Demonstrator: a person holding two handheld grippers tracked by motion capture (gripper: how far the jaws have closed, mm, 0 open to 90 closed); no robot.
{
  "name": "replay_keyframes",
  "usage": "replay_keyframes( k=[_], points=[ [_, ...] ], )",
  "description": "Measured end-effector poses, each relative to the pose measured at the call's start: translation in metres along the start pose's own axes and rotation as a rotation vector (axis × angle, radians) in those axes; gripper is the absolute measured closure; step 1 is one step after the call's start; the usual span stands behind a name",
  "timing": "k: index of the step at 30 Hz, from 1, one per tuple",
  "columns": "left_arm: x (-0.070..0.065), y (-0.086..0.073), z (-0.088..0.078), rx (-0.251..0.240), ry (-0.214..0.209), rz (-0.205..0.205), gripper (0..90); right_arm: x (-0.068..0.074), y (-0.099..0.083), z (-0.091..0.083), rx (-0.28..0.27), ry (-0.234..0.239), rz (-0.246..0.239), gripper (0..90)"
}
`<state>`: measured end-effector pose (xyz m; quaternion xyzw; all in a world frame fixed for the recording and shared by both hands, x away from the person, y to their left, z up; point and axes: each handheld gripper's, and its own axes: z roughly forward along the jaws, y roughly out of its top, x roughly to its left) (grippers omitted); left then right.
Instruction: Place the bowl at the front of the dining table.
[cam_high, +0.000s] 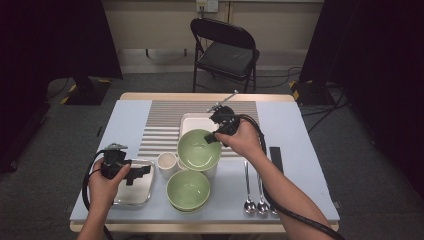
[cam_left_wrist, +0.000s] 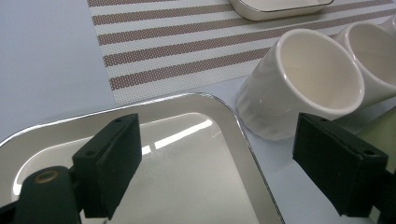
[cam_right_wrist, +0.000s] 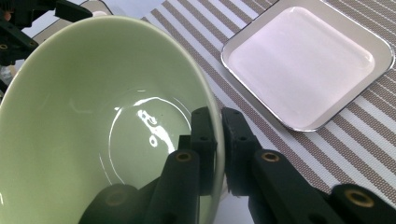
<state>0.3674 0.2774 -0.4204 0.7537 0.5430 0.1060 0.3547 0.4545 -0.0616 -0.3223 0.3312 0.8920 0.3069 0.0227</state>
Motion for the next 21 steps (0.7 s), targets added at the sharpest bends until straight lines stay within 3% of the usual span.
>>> replay_keyframes(
  k=[21],
  points=[
    [-0.001, -0.001, 0.005, 0.01, -0.011, -0.001, 15.5, -0.015, 0.009, 0.004, 0.005, -0.027, 0.035, 84.2]
  ],
)
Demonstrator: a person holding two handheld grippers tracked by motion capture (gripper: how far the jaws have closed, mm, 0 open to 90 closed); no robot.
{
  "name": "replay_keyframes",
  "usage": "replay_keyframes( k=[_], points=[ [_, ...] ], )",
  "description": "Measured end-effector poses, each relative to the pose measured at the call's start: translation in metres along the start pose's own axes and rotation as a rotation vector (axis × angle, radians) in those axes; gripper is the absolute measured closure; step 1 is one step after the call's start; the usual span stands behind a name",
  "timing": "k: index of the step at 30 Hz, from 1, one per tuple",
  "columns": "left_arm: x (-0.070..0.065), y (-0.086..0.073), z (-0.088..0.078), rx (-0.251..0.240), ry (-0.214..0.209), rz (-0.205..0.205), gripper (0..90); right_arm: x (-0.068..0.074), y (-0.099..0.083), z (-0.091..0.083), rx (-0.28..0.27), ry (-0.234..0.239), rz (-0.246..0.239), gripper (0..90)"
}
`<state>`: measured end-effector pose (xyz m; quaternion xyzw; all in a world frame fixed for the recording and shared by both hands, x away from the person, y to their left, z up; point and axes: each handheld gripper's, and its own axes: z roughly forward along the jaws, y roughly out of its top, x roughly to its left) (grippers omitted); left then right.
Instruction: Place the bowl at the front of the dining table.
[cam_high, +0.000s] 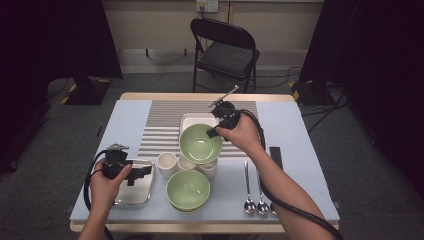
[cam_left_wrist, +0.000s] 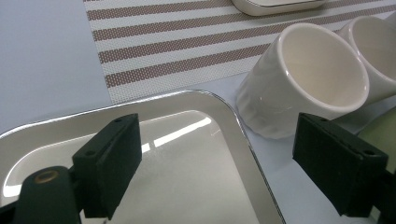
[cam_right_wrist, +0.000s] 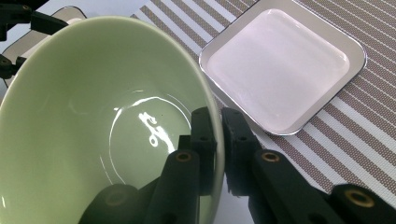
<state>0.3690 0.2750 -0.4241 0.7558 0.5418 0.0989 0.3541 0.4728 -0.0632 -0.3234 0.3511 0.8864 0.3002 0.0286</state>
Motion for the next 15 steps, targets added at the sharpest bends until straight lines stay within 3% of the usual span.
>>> replay_keyframes(
  k=[15],
  points=[
    [-0.0014, -0.0002, 0.0018, 0.002, -0.001, -0.001, 15.4, -0.0072, 0.0061, 0.0056, -0.005, -0.008, 0.025, 84.3]
  ],
)
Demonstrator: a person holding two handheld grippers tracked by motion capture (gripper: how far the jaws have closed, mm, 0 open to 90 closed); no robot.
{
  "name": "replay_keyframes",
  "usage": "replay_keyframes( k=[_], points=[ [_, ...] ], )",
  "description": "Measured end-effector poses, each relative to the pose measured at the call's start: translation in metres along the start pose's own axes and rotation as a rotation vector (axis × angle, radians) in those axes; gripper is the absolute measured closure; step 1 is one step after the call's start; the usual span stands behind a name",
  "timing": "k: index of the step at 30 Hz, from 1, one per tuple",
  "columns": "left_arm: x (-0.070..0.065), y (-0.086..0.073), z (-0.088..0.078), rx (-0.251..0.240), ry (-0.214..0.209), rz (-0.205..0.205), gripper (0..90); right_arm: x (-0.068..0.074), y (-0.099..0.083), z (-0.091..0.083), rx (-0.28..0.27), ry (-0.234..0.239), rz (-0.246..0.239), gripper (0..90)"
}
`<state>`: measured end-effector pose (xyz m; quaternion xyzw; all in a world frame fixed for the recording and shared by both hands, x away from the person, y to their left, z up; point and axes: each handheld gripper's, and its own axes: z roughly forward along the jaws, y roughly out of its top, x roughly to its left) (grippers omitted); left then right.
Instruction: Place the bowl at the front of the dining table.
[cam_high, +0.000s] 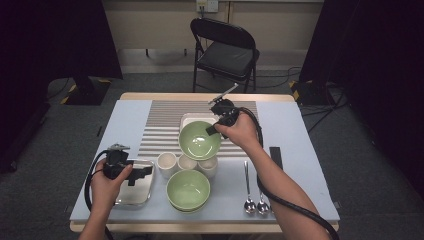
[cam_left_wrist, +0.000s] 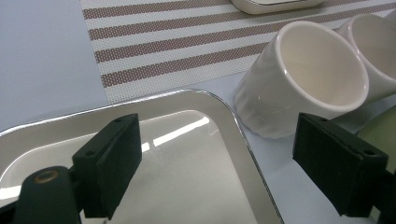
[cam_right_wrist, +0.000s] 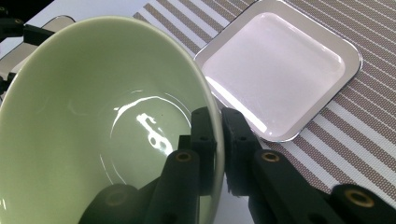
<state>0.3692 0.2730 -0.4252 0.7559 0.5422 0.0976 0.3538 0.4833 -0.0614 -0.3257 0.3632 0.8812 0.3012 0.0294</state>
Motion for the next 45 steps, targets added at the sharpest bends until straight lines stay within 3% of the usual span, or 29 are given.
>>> replay_keyframes(
  k=[45],
  points=[
    [0.0, -0.001, 0.004, 0.003, -0.011, 0.009, 15.5, -0.021, 0.015, 0.016, -0.03, -0.05, 0.082, 84.3]
  ],
)
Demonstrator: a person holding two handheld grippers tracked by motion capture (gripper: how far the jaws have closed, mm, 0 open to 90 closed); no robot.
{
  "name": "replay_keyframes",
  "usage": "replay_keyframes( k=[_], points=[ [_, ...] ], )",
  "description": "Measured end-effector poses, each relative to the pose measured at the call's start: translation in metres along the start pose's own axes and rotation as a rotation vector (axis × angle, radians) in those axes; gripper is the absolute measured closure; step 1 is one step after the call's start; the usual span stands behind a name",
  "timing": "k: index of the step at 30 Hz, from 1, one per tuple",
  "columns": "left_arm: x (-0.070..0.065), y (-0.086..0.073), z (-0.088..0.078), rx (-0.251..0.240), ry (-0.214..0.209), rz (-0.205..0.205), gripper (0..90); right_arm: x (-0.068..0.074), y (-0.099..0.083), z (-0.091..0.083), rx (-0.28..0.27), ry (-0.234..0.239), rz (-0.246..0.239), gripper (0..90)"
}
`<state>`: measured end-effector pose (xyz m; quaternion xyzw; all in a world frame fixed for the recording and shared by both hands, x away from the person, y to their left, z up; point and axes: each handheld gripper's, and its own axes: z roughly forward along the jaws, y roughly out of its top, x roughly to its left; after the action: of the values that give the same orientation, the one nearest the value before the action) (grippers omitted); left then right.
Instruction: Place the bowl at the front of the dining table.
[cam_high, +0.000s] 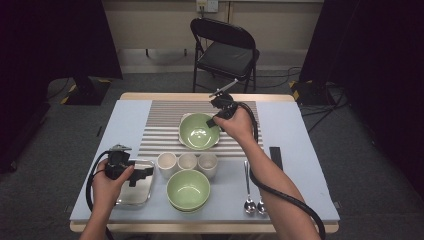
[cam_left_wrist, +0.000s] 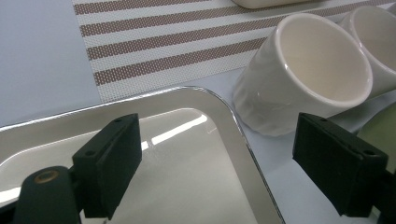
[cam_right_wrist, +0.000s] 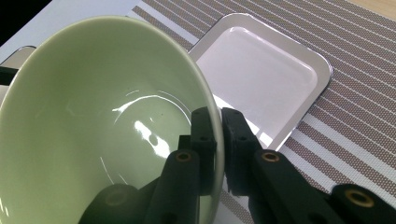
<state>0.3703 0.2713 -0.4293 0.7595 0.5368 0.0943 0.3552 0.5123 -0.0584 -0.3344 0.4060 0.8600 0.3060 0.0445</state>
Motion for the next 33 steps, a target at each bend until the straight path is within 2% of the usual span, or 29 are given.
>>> replay_keyframes(
  k=[11, 33],
  points=[
    [-0.001, 0.0, 0.0, 0.003, 0.0, 0.006, 15.5, -0.004, 0.003, 0.005, -0.004, -0.013, 0.013, 84.3],
    [-0.003, 0.0, 0.0, 0.006, 0.001, 0.018, 15.5, -0.015, 0.006, 0.015, -0.015, -0.024, 0.074, 84.3]
  ],
)
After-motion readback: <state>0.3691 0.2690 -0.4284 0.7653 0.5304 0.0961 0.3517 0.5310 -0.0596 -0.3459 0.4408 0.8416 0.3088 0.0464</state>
